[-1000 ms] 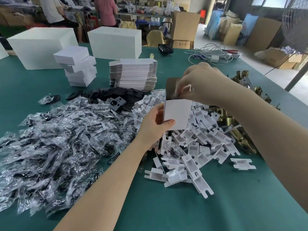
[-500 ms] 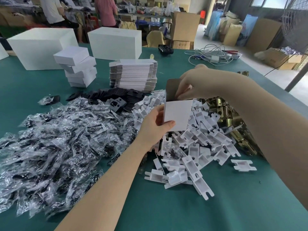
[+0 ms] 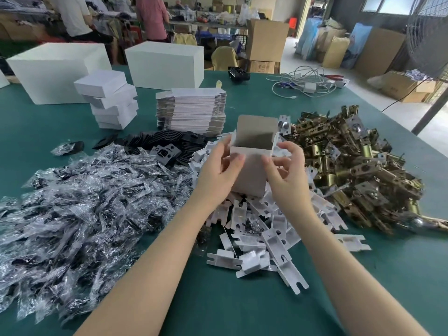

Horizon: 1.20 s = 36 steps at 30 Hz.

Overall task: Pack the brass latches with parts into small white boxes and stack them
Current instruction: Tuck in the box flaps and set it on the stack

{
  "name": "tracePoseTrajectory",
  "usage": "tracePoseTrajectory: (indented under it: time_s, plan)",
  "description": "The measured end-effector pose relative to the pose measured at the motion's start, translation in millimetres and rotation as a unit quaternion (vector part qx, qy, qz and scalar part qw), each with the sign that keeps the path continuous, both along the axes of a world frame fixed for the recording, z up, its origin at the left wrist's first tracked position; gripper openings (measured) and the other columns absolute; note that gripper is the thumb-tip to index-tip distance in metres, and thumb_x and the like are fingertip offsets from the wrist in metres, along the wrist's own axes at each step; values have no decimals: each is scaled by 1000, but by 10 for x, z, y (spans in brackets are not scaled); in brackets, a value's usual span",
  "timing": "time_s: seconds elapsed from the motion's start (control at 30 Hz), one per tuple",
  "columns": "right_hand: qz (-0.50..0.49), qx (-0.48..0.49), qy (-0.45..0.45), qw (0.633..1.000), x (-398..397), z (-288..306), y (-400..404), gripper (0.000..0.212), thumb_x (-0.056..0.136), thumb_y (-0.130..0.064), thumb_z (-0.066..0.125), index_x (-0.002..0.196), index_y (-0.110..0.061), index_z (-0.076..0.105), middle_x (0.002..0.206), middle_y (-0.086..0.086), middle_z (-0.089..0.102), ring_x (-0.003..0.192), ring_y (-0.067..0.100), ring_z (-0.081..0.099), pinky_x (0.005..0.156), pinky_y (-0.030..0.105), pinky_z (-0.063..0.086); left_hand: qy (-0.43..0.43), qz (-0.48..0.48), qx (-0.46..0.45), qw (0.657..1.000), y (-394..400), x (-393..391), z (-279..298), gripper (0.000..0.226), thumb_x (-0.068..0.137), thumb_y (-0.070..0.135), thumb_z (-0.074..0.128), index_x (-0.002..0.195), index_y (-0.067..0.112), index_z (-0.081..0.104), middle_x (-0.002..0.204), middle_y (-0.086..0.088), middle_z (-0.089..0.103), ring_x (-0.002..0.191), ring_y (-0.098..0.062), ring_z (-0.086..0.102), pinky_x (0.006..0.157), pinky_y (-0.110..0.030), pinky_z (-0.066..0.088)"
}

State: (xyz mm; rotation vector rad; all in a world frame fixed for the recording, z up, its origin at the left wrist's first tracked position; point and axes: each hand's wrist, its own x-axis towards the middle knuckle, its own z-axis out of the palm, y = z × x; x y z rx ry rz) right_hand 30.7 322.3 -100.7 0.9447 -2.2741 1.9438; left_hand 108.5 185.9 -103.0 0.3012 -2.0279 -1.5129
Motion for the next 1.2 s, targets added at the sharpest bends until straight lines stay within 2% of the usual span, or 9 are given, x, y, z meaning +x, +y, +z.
tracePoseTrajectory:
  time_s: [0.1,0.27,0.37,0.47,0.57,0.73,0.87,0.97,1.2]
  plan:
    - [-1,-25,72,997,93,-48,-42,40,93,-45,55,120,-66,35,112,-7,63,82,2,67,64,19,55,68,28,-1,997,15,3,-38,48,101,21,57,145,31,42,118,-1,64,103,0,63,91,-14,48]
    - [11,-14,116,993,22,-96,-12,52,101,-23,49,131,-63,34,140,-6,53,86,2,62,74,18,49,110,39,-48,992,33,-26,-113,52,97,18,62,134,49,43,129,-20,61,103,-11,62,89,-10,45]
    - [18,11,124,992,-44,-121,24,46,102,-13,47,130,-49,43,124,-36,51,97,-2,56,78,18,46,109,45,-92,989,36,-53,-140,50,95,23,64,135,46,45,108,-1,67,84,3,55,81,-10,43]
    - [34,21,111,993,-57,-98,51,35,103,-15,47,125,-43,48,106,-28,55,74,-12,50,64,6,37,113,51,-136,983,29,-40,-121,30,99,32,57,128,37,55,109,25,59,91,3,58,82,-13,45]
    - [38,6,108,993,-14,8,43,25,103,-23,46,111,-46,51,99,-37,56,79,-13,55,67,5,40,119,54,-131,983,23,-31,-39,24,104,35,43,115,31,64,96,23,63,80,6,56,74,-14,41]
    - [8,-64,30,997,-75,174,-51,15,99,-23,57,87,-30,63,76,-27,62,69,-8,53,63,9,40,91,24,-9,996,-27,-11,167,20,94,21,58,94,35,72,92,13,73,81,3,61,72,-10,49]
    - [43,-125,-39,990,-124,283,-86,31,93,-4,59,109,-30,56,91,-13,66,77,-5,60,70,11,46,75,7,108,991,-84,-46,247,27,87,14,70,105,33,67,93,19,72,88,2,64,77,-19,51]
    - [81,-122,-52,988,-134,294,-72,48,95,-2,55,124,-40,48,97,-10,67,79,-2,61,71,14,48,59,-10,103,993,-102,-52,260,48,86,20,68,129,37,55,110,14,72,105,-7,65,91,-29,51]
    - [90,-51,33,994,-127,307,-6,25,99,-8,51,100,-32,56,104,-4,64,75,-2,60,67,18,48,73,-34,18,997,-112,21,264,24,92,20,62,114,24,68,107,17,70,90,0,66,76,-14,49]
